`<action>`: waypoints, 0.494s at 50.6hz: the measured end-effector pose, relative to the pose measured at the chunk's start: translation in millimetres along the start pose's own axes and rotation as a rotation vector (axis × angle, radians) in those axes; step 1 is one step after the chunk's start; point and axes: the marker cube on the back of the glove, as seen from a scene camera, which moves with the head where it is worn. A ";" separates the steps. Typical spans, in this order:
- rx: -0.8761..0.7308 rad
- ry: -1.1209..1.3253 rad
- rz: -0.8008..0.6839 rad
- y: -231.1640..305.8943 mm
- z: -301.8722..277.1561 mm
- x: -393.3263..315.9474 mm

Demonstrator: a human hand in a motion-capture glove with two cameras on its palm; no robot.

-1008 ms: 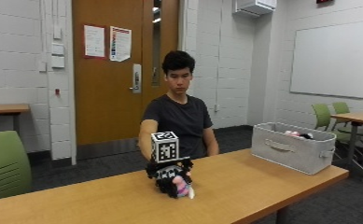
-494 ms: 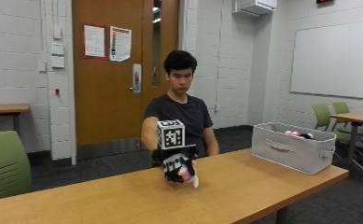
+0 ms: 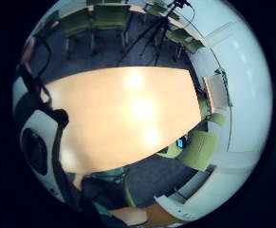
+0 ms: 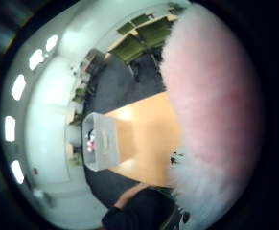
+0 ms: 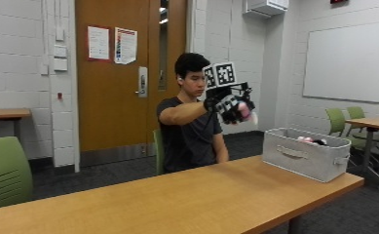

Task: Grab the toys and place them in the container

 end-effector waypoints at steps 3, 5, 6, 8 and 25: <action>0.010 -0.028 -0.032 -0.9 -11.5 -38.6; 0.018 -0.035 -0.058 1.3 -17.1 -69.0; 0.023 -0.033 -0.070 3.4 -19.3 -84.9; 0.035 -0.020 -0.093 8.7 -22.1 -117.8; 0.008 0.026 -0.658 92.6 46.9 -388.1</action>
